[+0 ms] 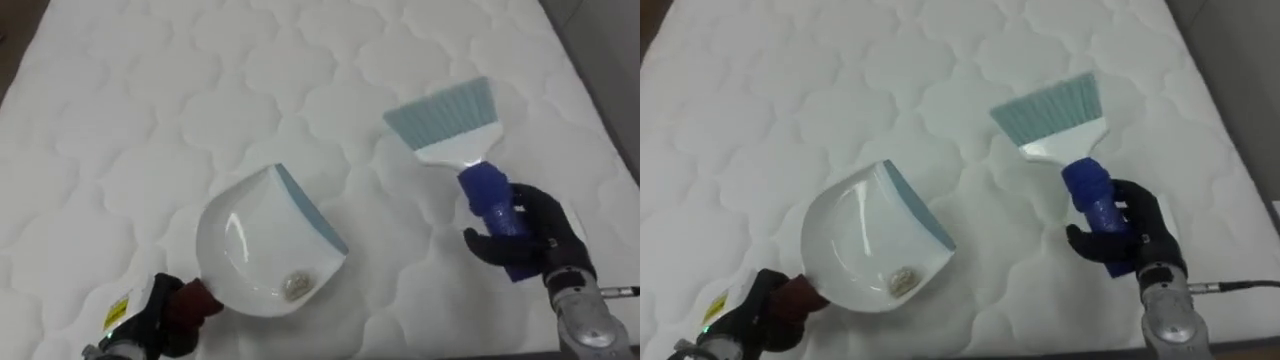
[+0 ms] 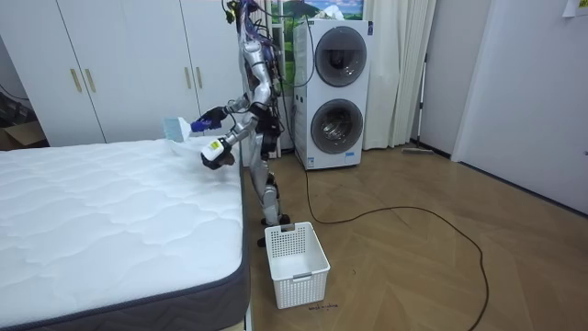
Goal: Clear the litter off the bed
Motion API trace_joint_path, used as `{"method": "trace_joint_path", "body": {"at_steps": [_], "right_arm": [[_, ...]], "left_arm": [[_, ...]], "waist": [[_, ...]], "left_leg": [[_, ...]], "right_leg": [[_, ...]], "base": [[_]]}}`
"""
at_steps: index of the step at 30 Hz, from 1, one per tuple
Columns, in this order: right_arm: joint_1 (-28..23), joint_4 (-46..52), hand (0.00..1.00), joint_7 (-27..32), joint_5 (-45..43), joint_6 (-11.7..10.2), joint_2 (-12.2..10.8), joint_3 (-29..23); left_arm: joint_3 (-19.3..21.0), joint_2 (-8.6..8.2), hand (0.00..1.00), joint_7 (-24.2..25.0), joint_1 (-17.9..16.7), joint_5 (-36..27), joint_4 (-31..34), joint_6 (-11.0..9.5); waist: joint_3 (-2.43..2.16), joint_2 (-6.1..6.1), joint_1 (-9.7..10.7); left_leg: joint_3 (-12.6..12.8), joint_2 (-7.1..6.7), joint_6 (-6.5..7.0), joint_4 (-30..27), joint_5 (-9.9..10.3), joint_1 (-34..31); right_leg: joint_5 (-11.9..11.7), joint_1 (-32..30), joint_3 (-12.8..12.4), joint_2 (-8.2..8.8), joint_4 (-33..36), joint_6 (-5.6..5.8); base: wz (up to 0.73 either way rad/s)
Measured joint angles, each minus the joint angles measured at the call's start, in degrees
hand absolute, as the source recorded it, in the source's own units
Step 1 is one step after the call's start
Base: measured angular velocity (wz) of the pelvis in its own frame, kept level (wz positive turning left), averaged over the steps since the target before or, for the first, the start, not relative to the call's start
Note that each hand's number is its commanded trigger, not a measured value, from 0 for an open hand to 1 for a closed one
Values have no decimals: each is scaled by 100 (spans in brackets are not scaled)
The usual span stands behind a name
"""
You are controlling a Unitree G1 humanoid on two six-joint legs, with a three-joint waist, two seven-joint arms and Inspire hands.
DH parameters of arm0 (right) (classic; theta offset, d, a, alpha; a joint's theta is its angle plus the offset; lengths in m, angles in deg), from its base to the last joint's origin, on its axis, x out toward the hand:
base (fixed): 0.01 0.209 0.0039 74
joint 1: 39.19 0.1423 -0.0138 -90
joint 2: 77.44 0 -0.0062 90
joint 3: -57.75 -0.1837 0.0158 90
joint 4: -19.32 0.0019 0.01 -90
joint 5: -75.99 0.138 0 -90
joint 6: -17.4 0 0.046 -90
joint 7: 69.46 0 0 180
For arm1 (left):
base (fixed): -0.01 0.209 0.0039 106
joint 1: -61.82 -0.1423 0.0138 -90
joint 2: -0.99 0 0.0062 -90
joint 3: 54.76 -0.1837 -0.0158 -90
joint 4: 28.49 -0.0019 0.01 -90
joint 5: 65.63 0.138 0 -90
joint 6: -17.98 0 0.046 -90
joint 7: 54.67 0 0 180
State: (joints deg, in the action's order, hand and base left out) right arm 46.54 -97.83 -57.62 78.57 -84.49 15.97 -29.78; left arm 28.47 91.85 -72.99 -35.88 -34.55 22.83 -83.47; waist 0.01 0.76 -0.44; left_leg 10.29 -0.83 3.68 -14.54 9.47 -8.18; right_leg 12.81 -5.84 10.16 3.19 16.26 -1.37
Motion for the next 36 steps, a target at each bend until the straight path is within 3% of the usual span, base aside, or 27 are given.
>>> {"method": "trace_joint_path", "body": {"at_steps": [5, 9, 14, 23, 31, 34, 36], "right_arm": [[-88, 299, 0, 253, 231, -134, -54, -21], [-87, 337, 0, 358, 396, -136, -128, -42], [-87, 345, 0, 400, 376, -132, -137, -40], [-86, 680, 0, 493, 261, -124, -137, -28], [-80, 1056, 0, 453, -190, -188, -152, 140], [-28, 1198, 0, 453, -307, -191, -164, 214], [48, 1227, 0, 462, -332, -319, -161, 302]], "left_arm": [[4, -66, 100, -18, -205, -5, 300, -2], [5, -73, 100, -19, -325, -134, 555, 12], [13, -79, 100, -33, -332, -170, 1078, 12], [195, -79, 100, -141, -326, -214, 1473, -9], [251, -93, 100, -141, -320, -234, 1482, -31], [366, -107, 100, -141, -310, -233, 1484, -96], [460, -116, 100, -143, -308, -237, 1490, -191]], "waist": [[-12, 4, -5], [-37, 40, 9], [-36, 65, -71], [-3, 80, -176], [70, 39, -483], [72, 26, -526], [72, 26, -584]], "left_leg": [[-15, -4, -26, 161, 15, 403], [-91, -18, -54, 236, 34, 605], [-106, -19, -64, 291, 40, 746], [-141, -14, -73, 292, 46, 794], [-209, -15, -77, 275, 48, 751], [-352, -18, -88, 193, 54, 630], [-493, -19, -93, 100, 57, 483]], "right_leg": [[-78, 479, 10, -52, -313, 28], [-118, 723, 29, -115, -502, 34], [-121, 902, 58, -127, -546, 33], [-122, 977, 93, -132, -550, 31], [-127, 971, 149, -133, -560, 25], [-127, 954, 307, -130, -563, 25], [-127, 940, 453, -126, -564, 25]], "base": [[2], [5], [3], [1], [5], [27], [34]]}}
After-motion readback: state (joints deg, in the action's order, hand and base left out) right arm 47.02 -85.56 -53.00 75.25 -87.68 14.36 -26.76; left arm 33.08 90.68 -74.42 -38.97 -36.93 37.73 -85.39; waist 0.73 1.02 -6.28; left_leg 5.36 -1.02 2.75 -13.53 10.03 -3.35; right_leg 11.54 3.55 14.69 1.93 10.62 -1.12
